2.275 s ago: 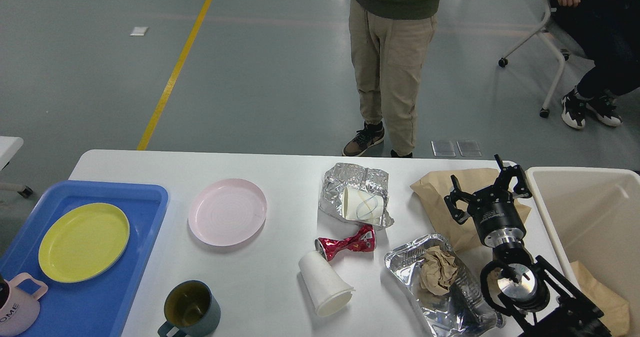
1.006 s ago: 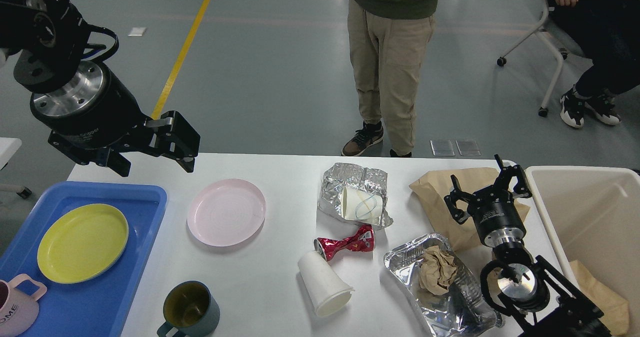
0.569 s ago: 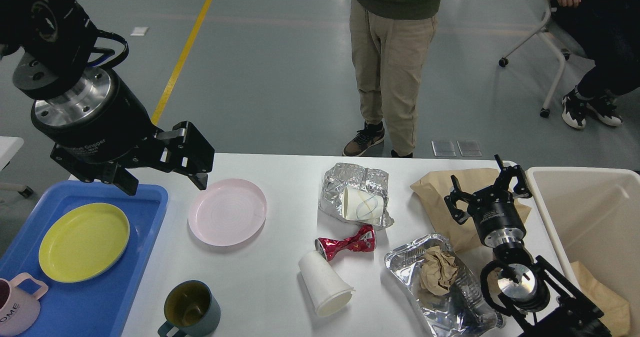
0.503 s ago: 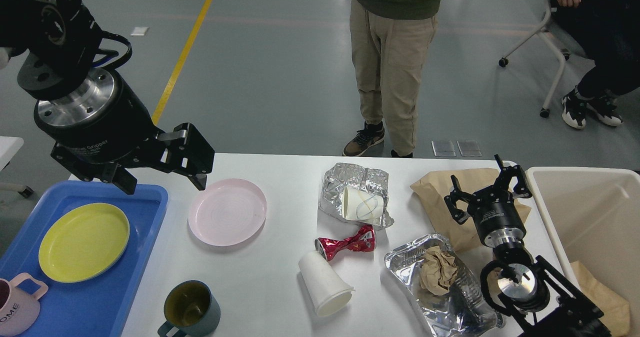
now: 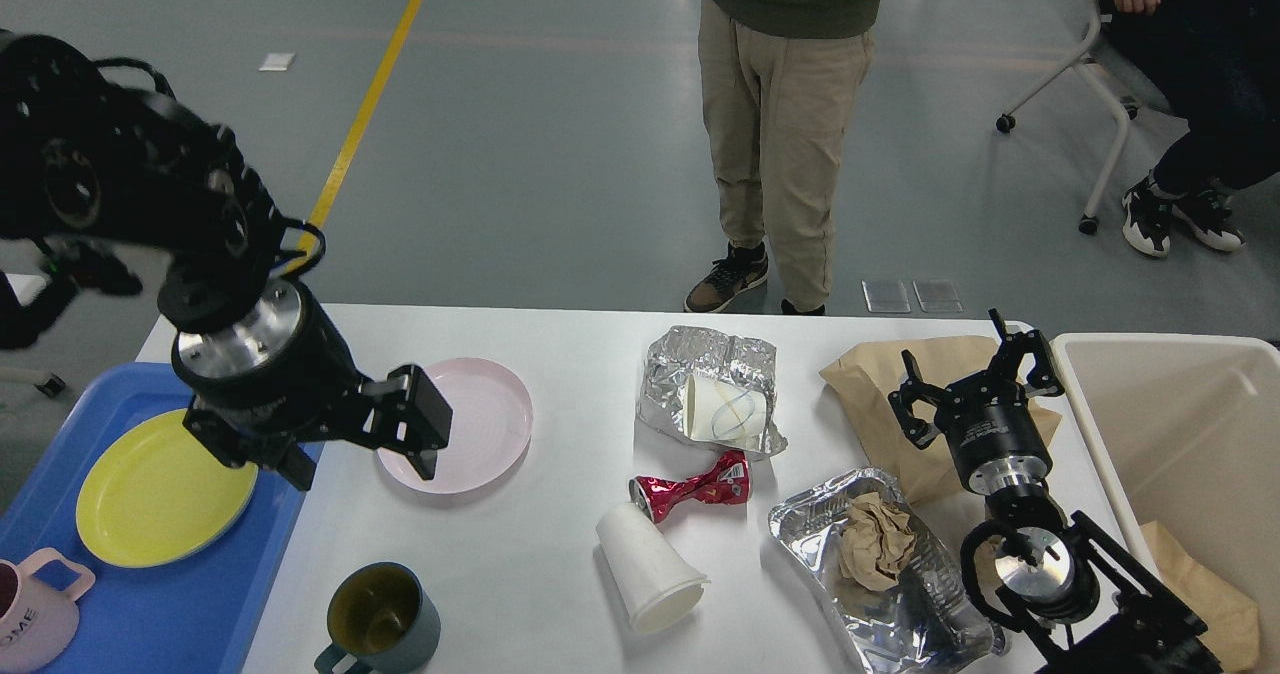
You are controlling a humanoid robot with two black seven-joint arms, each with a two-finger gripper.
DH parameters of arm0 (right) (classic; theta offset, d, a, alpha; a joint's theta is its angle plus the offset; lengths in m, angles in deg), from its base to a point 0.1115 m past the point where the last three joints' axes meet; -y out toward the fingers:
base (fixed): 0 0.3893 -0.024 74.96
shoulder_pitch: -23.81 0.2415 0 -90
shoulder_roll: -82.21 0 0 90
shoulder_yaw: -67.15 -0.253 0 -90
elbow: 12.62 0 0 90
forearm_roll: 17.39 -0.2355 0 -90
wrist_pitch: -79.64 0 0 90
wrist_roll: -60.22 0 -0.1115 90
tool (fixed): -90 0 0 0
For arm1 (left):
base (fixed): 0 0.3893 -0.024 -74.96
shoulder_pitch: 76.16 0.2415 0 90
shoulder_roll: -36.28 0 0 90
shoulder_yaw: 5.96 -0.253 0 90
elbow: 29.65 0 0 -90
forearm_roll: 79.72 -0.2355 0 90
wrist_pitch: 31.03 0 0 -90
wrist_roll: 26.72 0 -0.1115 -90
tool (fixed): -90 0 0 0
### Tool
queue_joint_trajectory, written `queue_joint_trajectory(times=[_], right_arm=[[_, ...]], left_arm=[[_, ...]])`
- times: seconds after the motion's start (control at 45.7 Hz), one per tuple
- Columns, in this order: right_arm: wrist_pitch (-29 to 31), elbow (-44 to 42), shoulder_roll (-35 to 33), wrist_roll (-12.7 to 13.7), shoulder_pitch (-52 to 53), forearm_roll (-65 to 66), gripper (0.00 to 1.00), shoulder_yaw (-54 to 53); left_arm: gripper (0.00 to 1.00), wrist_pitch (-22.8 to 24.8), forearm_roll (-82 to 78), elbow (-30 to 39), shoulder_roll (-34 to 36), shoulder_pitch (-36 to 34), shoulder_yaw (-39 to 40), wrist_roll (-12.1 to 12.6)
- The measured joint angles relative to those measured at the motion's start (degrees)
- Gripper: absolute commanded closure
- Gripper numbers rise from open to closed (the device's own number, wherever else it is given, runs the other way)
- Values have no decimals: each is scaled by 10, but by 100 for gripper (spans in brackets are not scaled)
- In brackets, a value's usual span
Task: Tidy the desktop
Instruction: 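Raise the left gripper and lower it onto the dark green mug, then grasp the dark green mug with the left gripper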
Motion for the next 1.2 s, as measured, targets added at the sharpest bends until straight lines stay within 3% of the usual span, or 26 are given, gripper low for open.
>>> queue_joint_trajectory(times=[0.131, 0.241, 0.459, 0.875, 1.115, 1.203], right_arm=[[0, 0, 0, 0, 0, 0, 0, 0], [0, 0, 0, 0, 0, 0, 0, 0], [0, 0, 0, 0, 0, 0, 0, 0], [0, 0, 0, 0, 0, 0, 0, 0], [0, 0, 0, 0, 0, 0, 0, 0], [0, 0, 0, 0, 0, 0, 0, 0]], left_arm=[[7, -91, -2, -1, -7, 89, -3, 4], [7, -158, -2, -9, -2, 155, -10, 26], [7, -231, -3, -39, 13, 262, -8, 44], [7, -264, -6, -114, 8, 383, 19, 44], [13, -275, -40, -135, 9, 425, 33, 44], [20, -295, -41, -138, 12, 432, 31, 45]])
